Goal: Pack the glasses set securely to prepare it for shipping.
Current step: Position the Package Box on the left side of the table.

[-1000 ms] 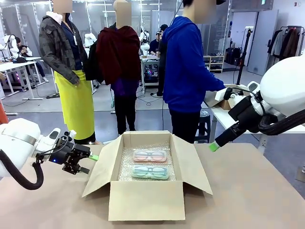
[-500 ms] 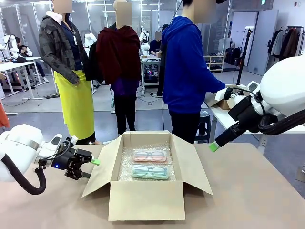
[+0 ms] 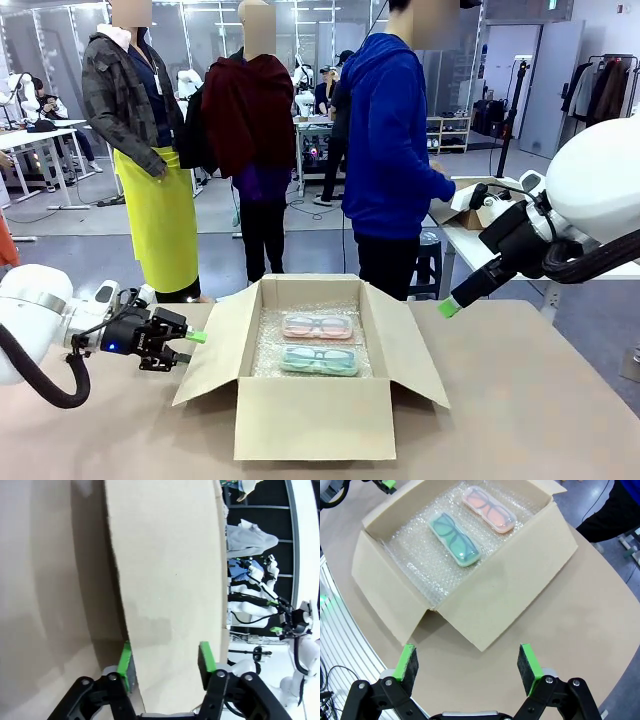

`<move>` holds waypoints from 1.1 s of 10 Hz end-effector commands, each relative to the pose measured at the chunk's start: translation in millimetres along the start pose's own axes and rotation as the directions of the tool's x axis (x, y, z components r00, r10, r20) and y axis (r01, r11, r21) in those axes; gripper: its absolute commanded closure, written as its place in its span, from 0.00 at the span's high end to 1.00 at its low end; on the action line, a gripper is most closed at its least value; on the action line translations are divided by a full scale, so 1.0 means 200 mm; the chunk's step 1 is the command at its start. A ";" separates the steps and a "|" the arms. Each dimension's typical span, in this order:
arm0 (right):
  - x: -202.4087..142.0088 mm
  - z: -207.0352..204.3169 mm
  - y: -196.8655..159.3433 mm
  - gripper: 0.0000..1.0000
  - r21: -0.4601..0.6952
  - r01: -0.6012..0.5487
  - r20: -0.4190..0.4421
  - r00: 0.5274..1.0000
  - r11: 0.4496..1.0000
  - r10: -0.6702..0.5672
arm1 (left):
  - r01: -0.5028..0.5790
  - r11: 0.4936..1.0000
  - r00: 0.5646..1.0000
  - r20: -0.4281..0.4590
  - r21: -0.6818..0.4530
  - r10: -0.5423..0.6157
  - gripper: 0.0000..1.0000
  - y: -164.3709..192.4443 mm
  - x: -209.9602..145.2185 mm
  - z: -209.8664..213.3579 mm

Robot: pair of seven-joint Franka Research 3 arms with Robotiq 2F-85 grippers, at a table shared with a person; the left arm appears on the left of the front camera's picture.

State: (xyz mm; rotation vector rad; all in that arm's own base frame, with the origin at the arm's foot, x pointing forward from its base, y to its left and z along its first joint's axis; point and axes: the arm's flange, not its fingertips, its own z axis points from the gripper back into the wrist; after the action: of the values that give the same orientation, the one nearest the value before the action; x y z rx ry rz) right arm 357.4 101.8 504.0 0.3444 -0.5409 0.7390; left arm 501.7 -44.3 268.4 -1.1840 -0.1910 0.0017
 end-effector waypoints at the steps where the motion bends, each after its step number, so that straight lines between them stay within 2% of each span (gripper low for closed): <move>1: 0.00 0.00 0.01 1.00 -0.007 0.009 0.002 1.000 1.000 -0.009 | -0.026 0.998 0.999 0.024 -0.062 0.028 0.00 0.00 0.02 0.04; 2: 0.00 0.00 0.01 1.00 -0.007 0.009 0.002 1.000 1.000 -0.009 | -0.036 0.994 0.999 0.024 -0.106 0.038 0.00 -0.03 0.02 0.08; 3: 0.00 0.00 0.01 1.00 -0.007 0.009 0.002 1.000 1.000 -0.009 | -0.013 0.988 1.000 0.015 -0.152 0.016 0.06 -0.09 0.02 0.12; 4: 0.00 0.00 0.01 1.00 -0.007 0.009 0.002 1.000 1.000 -0.009 | 0.005 0.986 1.000 0.001 -0.166 -0.005 0.00 -0.12 0.02 0.12; 7: 0.00 0.00 0.01 1.00 -0.007 0.009 0.002 1.000 1.000 -0.009 | 0.003 0.986 0.999 -0.051 -0.165 -0.012 0.00 -0.11 -0.01 0.06; 11: 0.00 0.00 0.01 1.00 -0.007 0.009 0.002 1.000 1.000 -0.009 | 0.007 0.989 0.999 -0.034 -0.149 -0.012 0.00 -0.11 0.00 0.07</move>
State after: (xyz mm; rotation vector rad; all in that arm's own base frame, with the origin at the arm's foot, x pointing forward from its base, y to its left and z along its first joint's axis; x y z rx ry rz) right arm 357.4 101.7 504.1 0.3447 -0.5410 0.7390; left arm 496.6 -39.7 292.0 -1.3299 -0.1673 -0.0377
